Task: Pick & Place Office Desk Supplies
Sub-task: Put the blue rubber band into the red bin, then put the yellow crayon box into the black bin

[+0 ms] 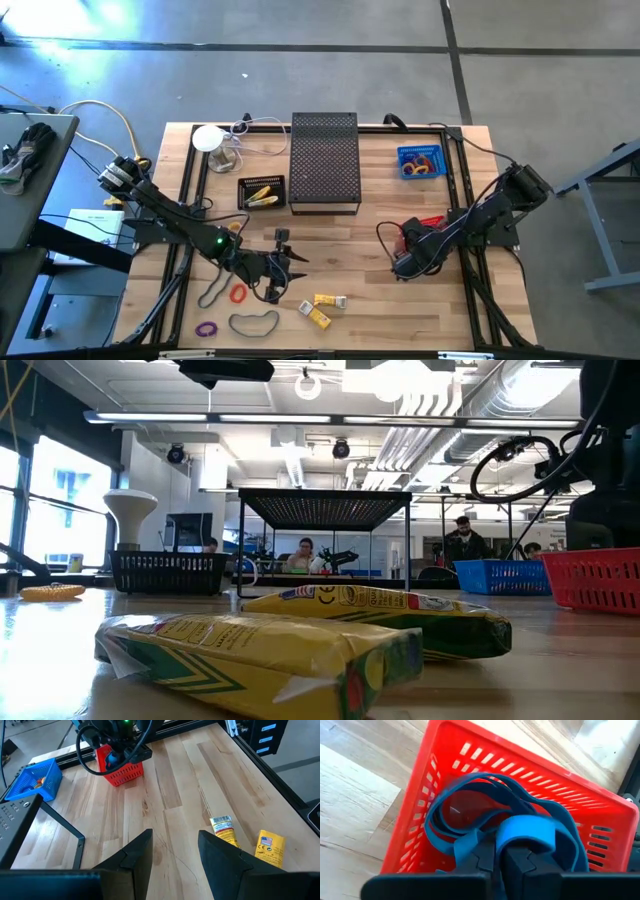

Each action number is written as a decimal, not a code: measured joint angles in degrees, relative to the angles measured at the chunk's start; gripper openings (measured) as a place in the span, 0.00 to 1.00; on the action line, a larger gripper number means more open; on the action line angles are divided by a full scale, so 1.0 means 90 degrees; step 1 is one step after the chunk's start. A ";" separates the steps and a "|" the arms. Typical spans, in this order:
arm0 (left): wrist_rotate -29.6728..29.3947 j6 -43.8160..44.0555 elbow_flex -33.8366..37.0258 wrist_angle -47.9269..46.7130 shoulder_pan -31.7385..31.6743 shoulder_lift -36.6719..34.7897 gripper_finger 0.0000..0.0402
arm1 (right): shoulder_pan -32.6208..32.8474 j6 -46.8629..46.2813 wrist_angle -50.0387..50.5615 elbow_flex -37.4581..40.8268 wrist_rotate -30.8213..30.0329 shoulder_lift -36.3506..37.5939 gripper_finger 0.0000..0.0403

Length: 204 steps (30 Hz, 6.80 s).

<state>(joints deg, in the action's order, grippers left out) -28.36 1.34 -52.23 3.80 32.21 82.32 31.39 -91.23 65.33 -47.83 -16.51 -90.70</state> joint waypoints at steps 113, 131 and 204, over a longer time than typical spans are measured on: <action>0.0007 0.1191 0.0002 -0.0419 0.0852 0.0501 0.38 | 0.0299 0.8948 -1.0063 -0.0641 0.0670 -0.2716 0.25; 0.0007 0.3110 0.0002 0.1191 0.0568 0.1107 0.38 | 0.0934 1.2366 -1.0257 -0.0653 -0.2844 -0.1672 0.25; 0.0047 0.4368 0.0001 0.1847 -0.0228 0.1119 0.38 | 0.0414 1.1779 -1.0155 -0.0653 -0.3492 -0.1671 0.25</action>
<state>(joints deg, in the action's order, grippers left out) -27.94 40.66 -52.22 20.43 30.15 92.40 35.11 14.79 -26.06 -53.71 -47.94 -105.73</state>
